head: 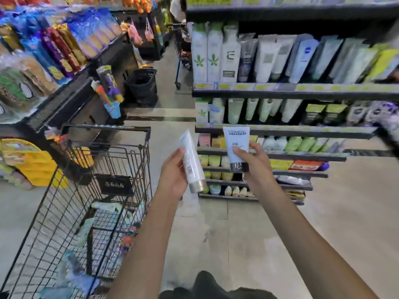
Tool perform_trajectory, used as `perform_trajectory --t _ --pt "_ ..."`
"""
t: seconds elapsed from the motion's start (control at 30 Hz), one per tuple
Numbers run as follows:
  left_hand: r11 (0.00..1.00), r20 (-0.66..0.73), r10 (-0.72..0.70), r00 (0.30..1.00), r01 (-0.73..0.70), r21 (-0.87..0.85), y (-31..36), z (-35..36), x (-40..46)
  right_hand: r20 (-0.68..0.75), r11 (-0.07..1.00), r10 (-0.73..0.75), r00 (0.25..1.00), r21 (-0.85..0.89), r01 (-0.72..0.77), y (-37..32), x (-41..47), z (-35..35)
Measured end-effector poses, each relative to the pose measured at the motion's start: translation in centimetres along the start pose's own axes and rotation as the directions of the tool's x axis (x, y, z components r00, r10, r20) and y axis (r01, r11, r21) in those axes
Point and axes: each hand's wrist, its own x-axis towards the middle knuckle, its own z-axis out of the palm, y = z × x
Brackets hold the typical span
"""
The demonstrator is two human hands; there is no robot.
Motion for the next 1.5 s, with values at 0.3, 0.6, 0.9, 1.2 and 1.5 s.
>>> perform_trajectory --t 0.3,0.6,0.9,1.2,1.5 --pt "0.976 0.051 -0.21 0.976 0.206 0.075 -7.2 9.7 0.3 -0.091 0.999 -0.041 0.995 0.002 0.042 -2.4 0.2 -9.9" --pt "0.924 0.153 -0.282 0.947 0.225 0.31 -10.9 15.4 3.1 -0.223 0.995 -0.085 0.971 0.031 0.095 -4.3 2.0 -15.3" --pt "0.917 0.308 -0.361 0.88 0.277 0.286 -11.5 19.6 7.5 -0.324 0.99 -0.126 0.938 0.02 0.14 -6.9 5.6 -16.9" --pt "0.882 0.249 -0.36 0.899 0.242 0.404 -13.6 23.4 10.8 -0.378 0.986 -0.135 0.916 0.042 0.162 -8.2 8.3 -19.7" --pt "0.89 0.329 -0.26 0.908 0.093 0.446 -18.3 29.0 11.9 -0.357 0.983 -0.113 0.927 0.094 0.156 -11.2 11.5 -26.2"
